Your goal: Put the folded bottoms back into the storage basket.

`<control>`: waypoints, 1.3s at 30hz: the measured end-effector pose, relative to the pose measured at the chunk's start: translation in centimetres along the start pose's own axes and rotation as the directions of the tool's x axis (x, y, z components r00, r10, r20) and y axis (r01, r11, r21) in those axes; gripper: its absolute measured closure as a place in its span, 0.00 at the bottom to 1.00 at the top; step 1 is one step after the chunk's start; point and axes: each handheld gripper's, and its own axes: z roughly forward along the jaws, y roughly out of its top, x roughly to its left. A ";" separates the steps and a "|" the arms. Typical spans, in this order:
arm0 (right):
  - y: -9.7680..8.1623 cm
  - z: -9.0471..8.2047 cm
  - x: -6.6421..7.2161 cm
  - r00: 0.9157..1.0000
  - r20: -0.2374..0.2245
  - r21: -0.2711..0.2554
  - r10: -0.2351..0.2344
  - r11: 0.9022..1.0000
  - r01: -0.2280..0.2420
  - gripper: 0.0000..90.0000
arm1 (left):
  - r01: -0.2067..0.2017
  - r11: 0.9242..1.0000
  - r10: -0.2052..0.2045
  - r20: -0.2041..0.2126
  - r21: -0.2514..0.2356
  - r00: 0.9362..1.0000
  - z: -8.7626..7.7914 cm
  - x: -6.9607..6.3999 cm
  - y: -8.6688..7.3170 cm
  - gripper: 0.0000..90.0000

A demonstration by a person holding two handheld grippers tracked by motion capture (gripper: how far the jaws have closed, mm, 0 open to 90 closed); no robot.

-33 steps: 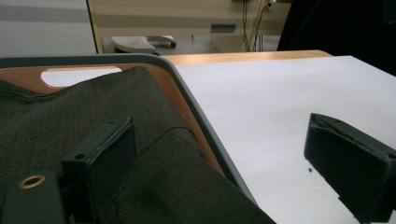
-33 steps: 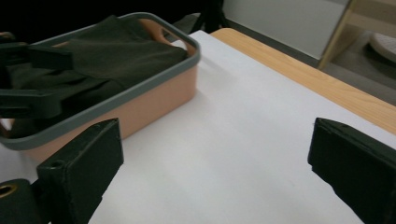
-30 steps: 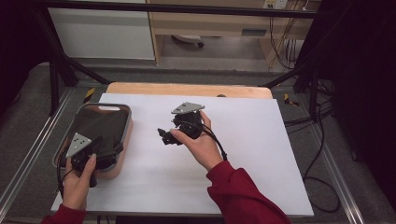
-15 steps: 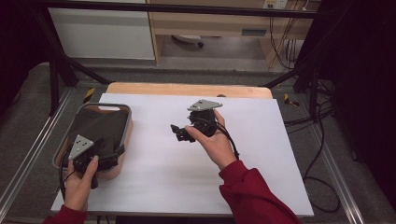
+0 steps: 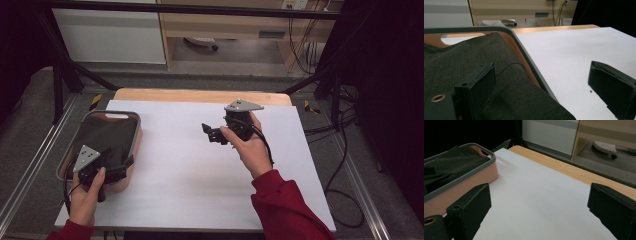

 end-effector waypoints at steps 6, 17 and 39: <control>-0.1 -1.1 -1.5 0.999 0.031 -0.019 0.028 0.999 -0.028 0.08 | 0.003 1.000 -0.003 0.000 -0.003 1.000 0.0 0.0 0.0 0.09; -1.1 -2.8 -3.6 0.994 0.079 -0.046 0.071 0.997 -0.067 0.02 | -0.006 1.000 0.006 -0.002 -0.008 1.000 0.0 -0.1 -0.1 0.05; -4.1 -6.0 -7.1 0.979 0.169 -0.054 0.116 0.993 -0.108 0.02 | -0.007 1.000 0.006 -0.017 -0.015 1.000 -0.1 -0.2 -0.2 0.06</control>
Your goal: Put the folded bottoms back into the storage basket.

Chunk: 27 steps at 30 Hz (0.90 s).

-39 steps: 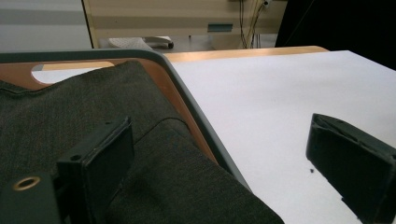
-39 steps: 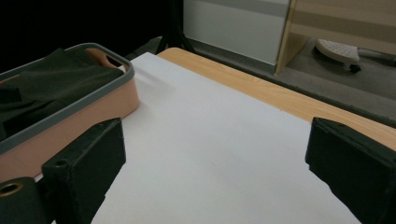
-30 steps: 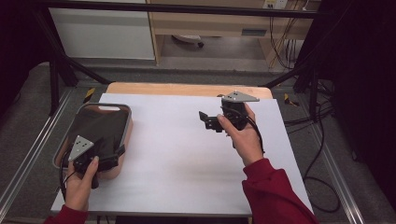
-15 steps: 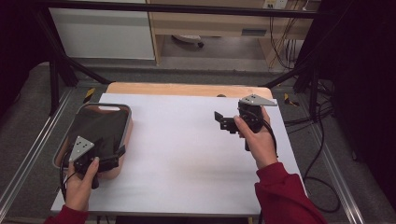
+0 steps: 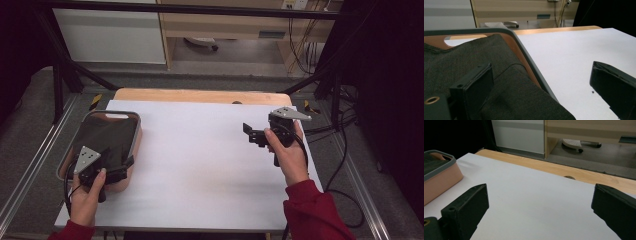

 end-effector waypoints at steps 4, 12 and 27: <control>-0.6 -0.5 -0.6 1.000 0.012 0.004 0.003 1.000 -0.003 0.02 | 0.001 1.000 -0.001 0.005 0.002 1.000 0.0 0.0 0.0 0.06; -1.6 -2.0 -1.3 1.000 0.027 -0.016 0.014 1.000 -0.014 0.02 | -0.002 1.000 0.002 -0.001 0.000 1.000 0.0 0.0 0.0 0.06; -3.1 -4.8 -2.7 0.998 0.043 -0.060 0.036 0.998 -0.033 0.03 | -0.013 1.000 0.013 0.003 0.002 1.000 0.1 0.0 0.0 0.06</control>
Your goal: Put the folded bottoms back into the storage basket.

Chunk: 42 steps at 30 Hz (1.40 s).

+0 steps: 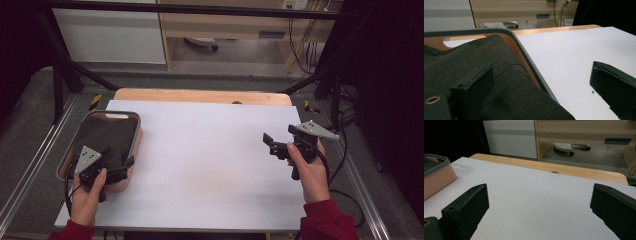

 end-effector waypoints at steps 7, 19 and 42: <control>-1.3 -1.1 0.0 1.000 -0.005 0.010 -0.017 1.000 0.017 0.04 | -0.001 1.000 0.001 -0.001 -0.001 1.000 0.0 0.0 0.0 0.06; -4.4 -2.5 -0.5 1.000 0.019 0.017 0.023 1.000 -0.023 0.06 | -0.003 1.000 0.003 0.003 0.000 1.000 0.0 0.0 0.0 0.06; -7.2 -4.9 0.2 1.000 0.027 0.030 -0.002 1.000 0.001 0.05 | -0.009 1.000 0.009 0.004 0.003 1.000 0.0 -0.1 0.0 0.06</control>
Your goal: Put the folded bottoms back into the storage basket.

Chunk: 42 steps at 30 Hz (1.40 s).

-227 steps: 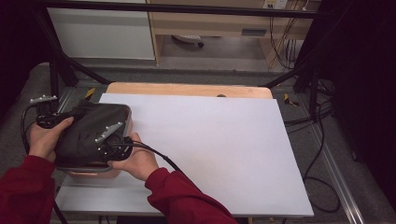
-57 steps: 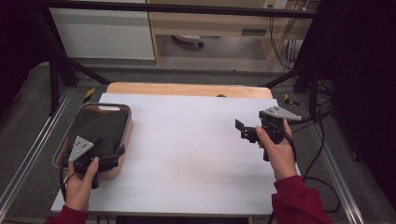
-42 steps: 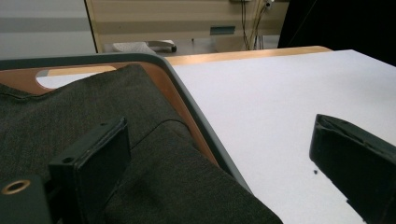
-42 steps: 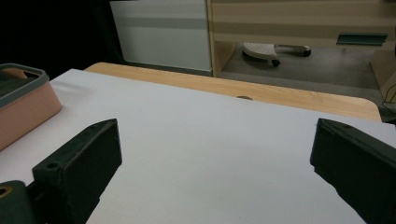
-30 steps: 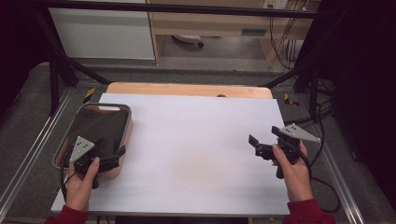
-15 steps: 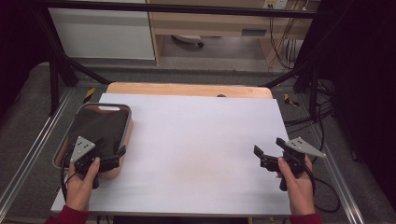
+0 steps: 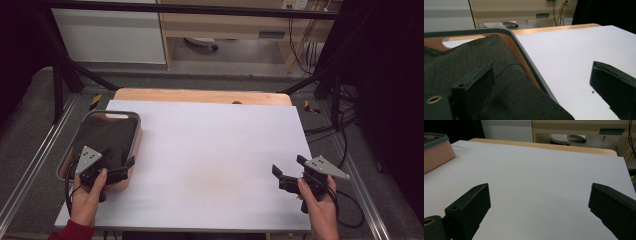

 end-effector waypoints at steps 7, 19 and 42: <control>-0.9 0.0 0.5 1.000 -0.007 0.011 0.001 1.000 -0.001 0.04 | -0.002 1.000 0.002 0.001 0.002 1.000 0.0 0.0 0.0 0.06; -2.9 0.6 1.4 0.999 -0.036 0.042 -0.008 0.999 0.010 0.04 | -0.001 1.000 0.001 0.000 0.000 1.000 0.0 0.0 0.0 0.06; -4.1 2.3 4.1 0.992 -0.123 0.093 -0.034 0.995 0.046 0.03 | -0.001 1.000 0.001 0.003 -0.001 1.000 0.0 0.0 0.0 0.07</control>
